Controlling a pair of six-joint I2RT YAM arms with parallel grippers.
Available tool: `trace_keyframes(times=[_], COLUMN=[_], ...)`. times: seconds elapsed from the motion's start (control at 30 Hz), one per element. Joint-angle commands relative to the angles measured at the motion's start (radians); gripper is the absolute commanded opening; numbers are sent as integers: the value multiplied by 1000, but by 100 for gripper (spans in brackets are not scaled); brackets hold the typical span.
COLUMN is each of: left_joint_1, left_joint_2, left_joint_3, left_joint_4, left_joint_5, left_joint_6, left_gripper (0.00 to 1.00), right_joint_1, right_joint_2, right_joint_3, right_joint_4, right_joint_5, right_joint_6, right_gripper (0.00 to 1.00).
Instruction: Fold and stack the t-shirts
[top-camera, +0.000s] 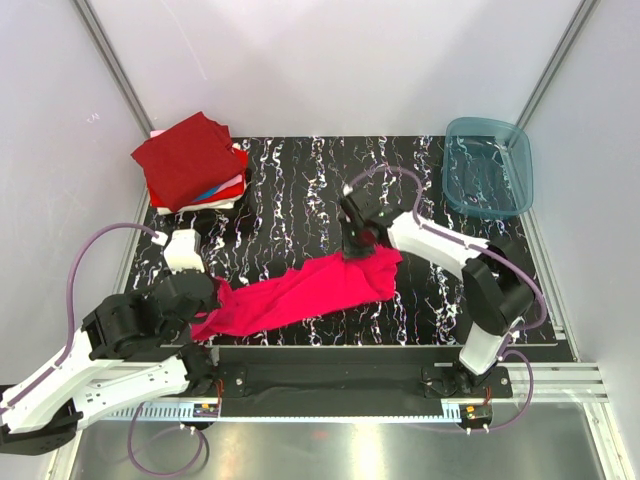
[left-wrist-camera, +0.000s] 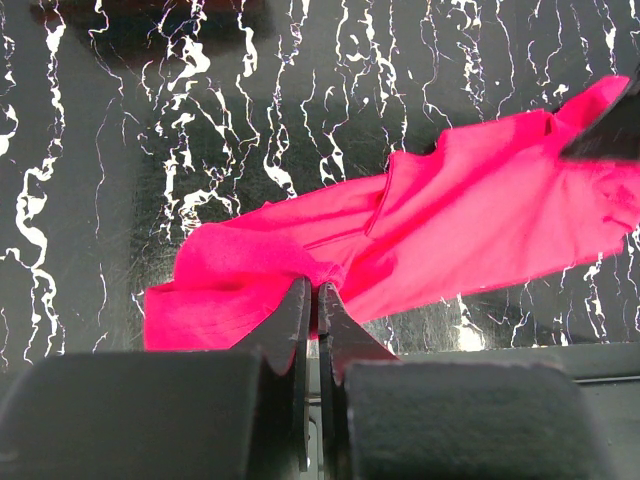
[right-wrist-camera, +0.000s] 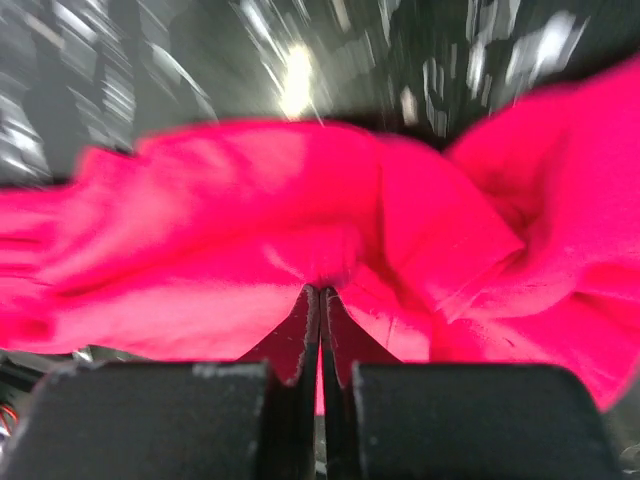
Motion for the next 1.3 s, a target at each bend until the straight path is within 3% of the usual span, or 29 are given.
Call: trace_keyframes(times=[0.0,0.13,0.23,0.3,0.37,0.4,0.43,0.5,0.53,0.57,0.63,0.67,0.8,1.03,1.27], left_joint_1=[1,30,34,35,34,34,34,35,35,35,35,35,35,35,35], left_joint_2=[2,12,3,-30,-58,-85,-96,-110,-107,-106,-81,-73,-53,-64,-46], left_joint_3=[-4,5,13,10,3,-1,-5,-8,-8,-8,-5,-4,-2,-10,-8], left_joint_4=[27,24,8,14,24,27,37,41,43,41,38,38,37,46,50], left_joint_5=[-31,-40,-46,-46,-40,-39,-37,-37,-37,-36,-34,-34,-28,-22,-16], left_joint_6=[-6,4,-7,-6,-1,1,1,4,4,5,7,7,5,11,16], left_gripper=[0,0,0,0,0,0,0,0,0,0,0,0,0,0,0], right_joint_1=[-11,-62,-82,-79,-79,-80,-80,-80,-80,-80,-80,-80,-80,-80,-80], right_joint_2=[-51,-56,-128,-227,-431,-505,-644,-772,-885,-938,-1054,-1078,-1073,-678,-311], right_joint_3=[187,428,517,443,239,156,-12,-168,-306,-366,-479,-492,-477,-317,-86], right_joint_4=[-81,-157,-230,-205,-190,-210,-236,-337,-346,-331,-317,-322,-274,-118,-70], right_joint_5=[130,175,225,226,249,292,406,464,452,430,381,381,403,314,269], right_joint_6=[-107,-212,-272,-267,-173,-105,80,251,363,397,475,493,444,203,47], right_gripper=[0,0,0,0,0,0,0,1,9,26,85,99,100,100,83])
